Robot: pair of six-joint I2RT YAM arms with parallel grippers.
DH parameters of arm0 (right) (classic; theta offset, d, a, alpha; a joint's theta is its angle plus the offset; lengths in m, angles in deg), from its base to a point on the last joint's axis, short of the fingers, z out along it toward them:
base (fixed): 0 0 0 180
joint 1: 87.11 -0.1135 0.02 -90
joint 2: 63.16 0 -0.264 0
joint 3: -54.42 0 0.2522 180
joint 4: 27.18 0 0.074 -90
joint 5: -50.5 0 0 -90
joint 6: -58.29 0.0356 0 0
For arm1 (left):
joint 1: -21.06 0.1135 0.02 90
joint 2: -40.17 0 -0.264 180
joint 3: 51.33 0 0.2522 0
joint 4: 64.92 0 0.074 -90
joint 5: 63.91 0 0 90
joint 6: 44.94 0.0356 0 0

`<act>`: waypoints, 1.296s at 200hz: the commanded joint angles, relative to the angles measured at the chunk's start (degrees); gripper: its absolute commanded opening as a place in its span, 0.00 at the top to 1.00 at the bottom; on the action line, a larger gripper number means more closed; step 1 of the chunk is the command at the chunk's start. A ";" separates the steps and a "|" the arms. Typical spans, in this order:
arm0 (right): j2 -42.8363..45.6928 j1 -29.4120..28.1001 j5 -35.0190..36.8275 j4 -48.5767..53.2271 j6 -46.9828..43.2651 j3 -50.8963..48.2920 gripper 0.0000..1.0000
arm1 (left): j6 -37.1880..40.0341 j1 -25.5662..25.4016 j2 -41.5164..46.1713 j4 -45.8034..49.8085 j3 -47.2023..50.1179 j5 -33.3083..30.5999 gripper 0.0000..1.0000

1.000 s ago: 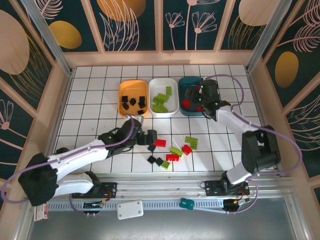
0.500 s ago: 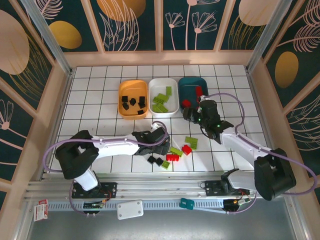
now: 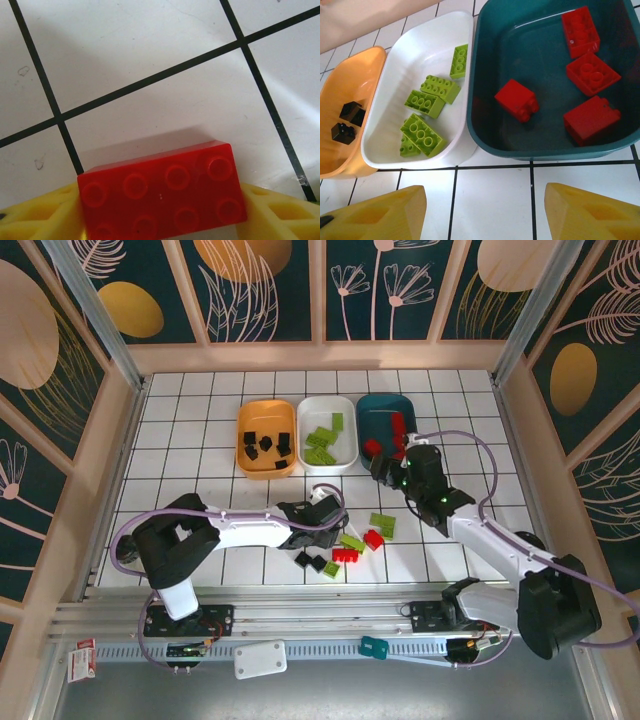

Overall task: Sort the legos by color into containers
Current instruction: Pick up the lego from the middle-left of the table, then place the lego in the container.

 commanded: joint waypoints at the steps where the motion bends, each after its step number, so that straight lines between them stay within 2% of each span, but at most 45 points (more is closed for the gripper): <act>1: 1.81 -0.28 2.21 -0.75 0.77 -1.20 0.36 | 0.08 -0.09 -1.23 0.07 -0.56 0.11 0.43; 27: 3.79 -0.29 2.80 -0.70 1.28 -2.41 0.36 | 0.63 0.15 0.48 0.74 -1.17 -2.80 0.46; 42: 5.64 -0.29 3.40 -0.38 1.73 -3.04 0.36 | 1.66 1.28 1.64 0.71 -4.83 -3.20 0.46; 90: 15.54 -0.15 6.32 0.76 3.74 -5.03 0.35 | 4.74 7.33 0.38 -5.42 -16.11 3.49 0.47; 129: 22.60 -0.05 7.72 2.17 4.64 -5.12 0.35 | 6.59 8.48 -9.74 -5.82 -33.87 6.70 0.46; 189: 26.32 -0.20 6.74 5.26 5.60 -5.76 0.35 | 3.90 13.91 -31.80 5.31 -65.47 12.74 0.44; 205: 27.08 -0.21 5.65 5.86 6.05 -6.62 0.35 | 3.12 14.54 -36.29 7.57 -71.53 14.53 0.40; 224: 27.44 -0.26 3.58 6.49 6.87 -7.59 0.35 | 1.94 14.94 -38.92 8.35 -75.71 15.83 0.29; 259: 26.87 -0.80 -1.47 7.02 8.16 -9.91 0.35 | 0.48 15.38 -33.95 5.05 -72.95 17.28 0.11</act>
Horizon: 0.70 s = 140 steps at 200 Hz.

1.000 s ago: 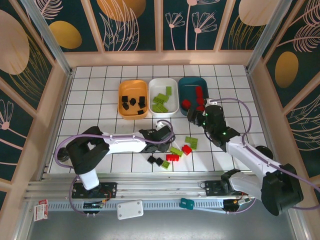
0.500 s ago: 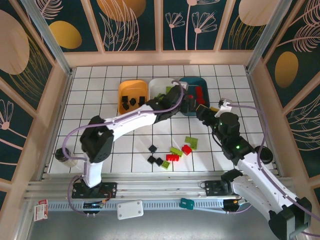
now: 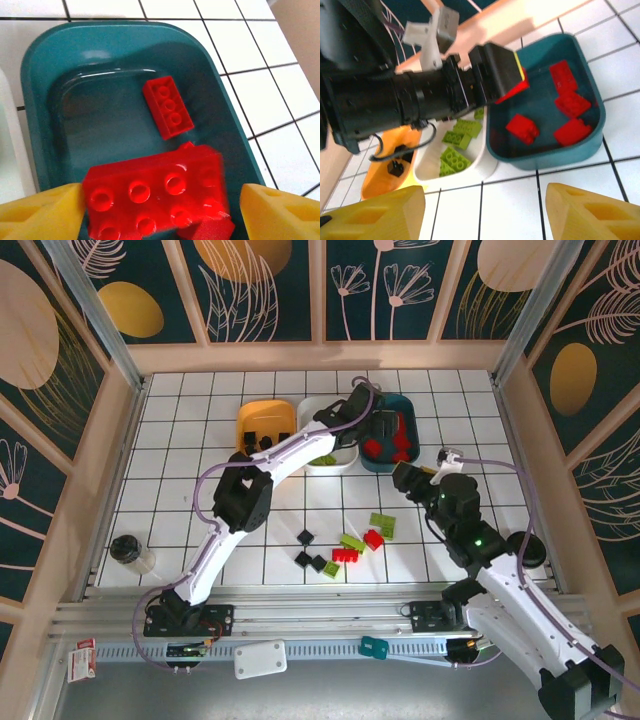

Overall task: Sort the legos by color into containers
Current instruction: Place the lego in the container, then pick up the lego from the bottom-center of the table.

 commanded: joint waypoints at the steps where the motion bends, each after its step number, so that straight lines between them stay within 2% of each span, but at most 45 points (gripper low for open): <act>1: -0.05 -0.76 -4.16 1.42 1.82 -1.71 0.35 | -1.29 -0.33 5.22 -0.97 -0.07 2.44 0.11; 23: -1.77 -2.06 -6.97 2.13 1.91 -2.75 0.35 | -1.15 -0.32 14.00 -5.75 8.64 2.05 0.03; 41: -4.05 -3.99 -8.54 2.74 1.66 -3.05 0.35 | -1.39 -0.34 23.54 -11.70 20.30 2.40 0.02; 84: -12.53 -15.98 -7.21 4.27 -0.23 -1.84 0.41 | -3.61 -0.38 47.06 -21.94 50.87 1.81 0.01; 117: -21.24 -25.85 -3.83 7.45 -2.88 2.40 0.45 | -5.87 -0.42 60.87 -21.47 69.37 -1.67 0.01; 140: -28.31 -31.79 -2.27 6.59 -4.31 6.18 0.39 | -8.16 -0.40 70.77 -19.74 80.89 -5.38 0.02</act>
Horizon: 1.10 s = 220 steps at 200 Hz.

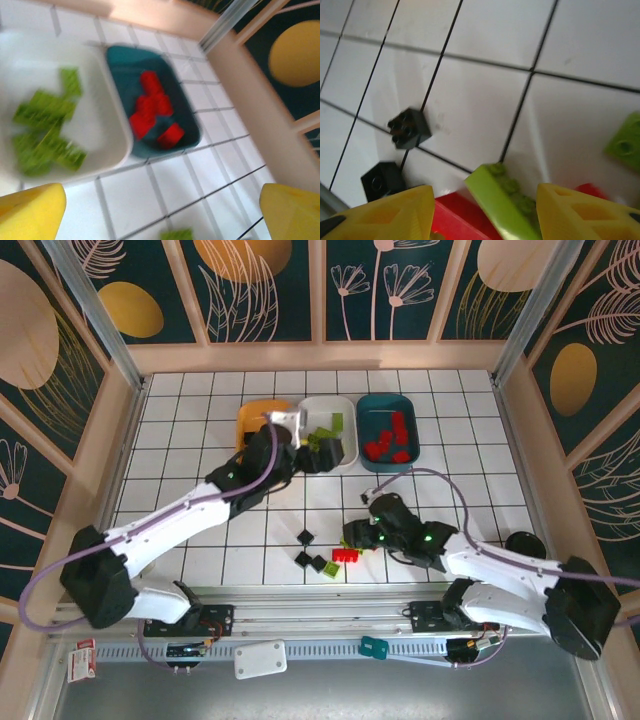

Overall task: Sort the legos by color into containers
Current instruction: Pick up the lego from the bottom-center of the table.

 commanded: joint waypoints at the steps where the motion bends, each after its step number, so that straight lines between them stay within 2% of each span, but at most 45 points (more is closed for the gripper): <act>1: -5.45 -5.05 3.13 0.07 -2.68 5.11 0.39 | -3.51 -0.19 7.22 1.53 9.74 -4.71 0.01; 23: -12.01 -8.86 4.84 -3.40 -3.47 8.96 0.36 | -5.21 -0.19 16.39 5.89 16.58 -9.00 0.02; 46: -18.92 -10.37 5.61 -7.37 -3.68 12.59 0.33 | -6.59 -0.20 25.06 10.38 21.06 -12.31 0.01; 93: -31.25 -11.38 9.07 -7.48 -4.80 19.94 0.34 | -9.38 -0.14 35.69 17.15 25.68 -16.05 0.02; 171: -39.27 -12.20 8.67 -5.13 -5.68 23.60 0.44 | -10.26 -0.20 37.73 18.64 27.60 -16.75 0.01; 190: -40.35 -12.16 8.55 -5.30 -5.63 23.58 0.50 | -9.81 -0.12 37.49 18.60 27.23 -16.82 0.02; 220: -39.34 -11.57 8.65 -7.11 -6.34 23.07 0.66 | -8.23 -0.16 36.95 19.25 25.17 -17.66 0.01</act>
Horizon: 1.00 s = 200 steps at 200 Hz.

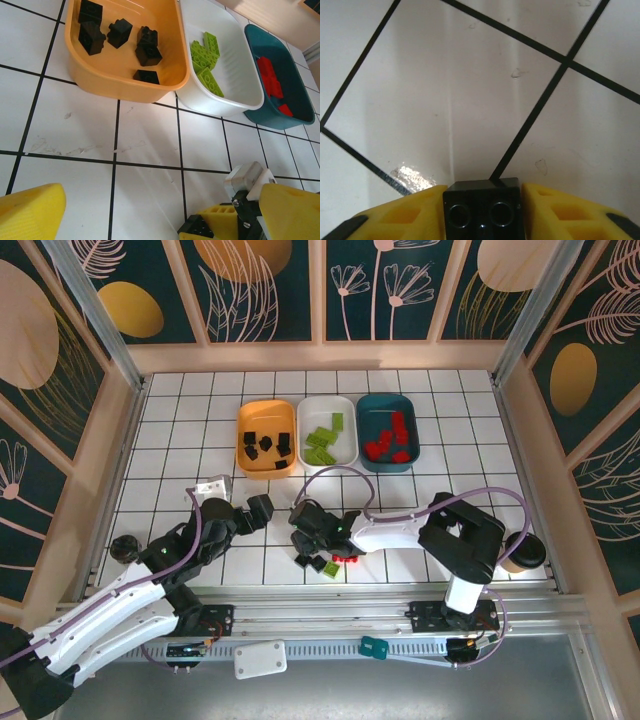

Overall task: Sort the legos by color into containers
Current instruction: Pick up the lego from the bottom-center of the table, then place the lego in the container.

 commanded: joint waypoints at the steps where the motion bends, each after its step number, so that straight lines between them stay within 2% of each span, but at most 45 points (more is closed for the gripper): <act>1: -0.14 0.18 0.09 -1.01 -0.85 0.67 0.66 | 1.19 -0.18 -0.29 1.18 -1.95 -1.63 0.01; 28: 5.06 2.20 -0.55 -4.40 -3.65 0.90 0.75 | 1.60 -0.20 -0.61 1.49 -2.82 -1.92 0.01; 63: 8.88 9.75 -8.07 -10.58 -6.01 5.34 0.77 | 1.40 -0.19 -1.28 1.88 -3.13 -2.08 0.01; 83: 4.52 13.38 -10.96 -10.58 -7.53 12.14 0.77 | 1.52 -0.16 -1.51 1.69 -3.26 -1.31 0.01; 137: -15.05 19.15 -15.02 -4.95 -9.47 35.74 0.75 | 5.52 -0.14 -4.49 2.80 -4.40 2.54 0.02; 158: -20.92 20.23 -16.51 -1.89 -9.11 44.62 0.70 | 5.22 -0.20 -6.18 2.56 -4.05 3.80 0.02; 184: -24.38 21.51 -17.36 0.53 -7.84 50.63 0.43 | 5.55 -0.20 -7.24 0.91 -3.63 6.28 0.01; 200: -23.17 22.54 -17.77 -0.20 -6.19 50.00 0.38 | 6.79 -1.07 -8.40 -0.94 -3.75 9.21 0.01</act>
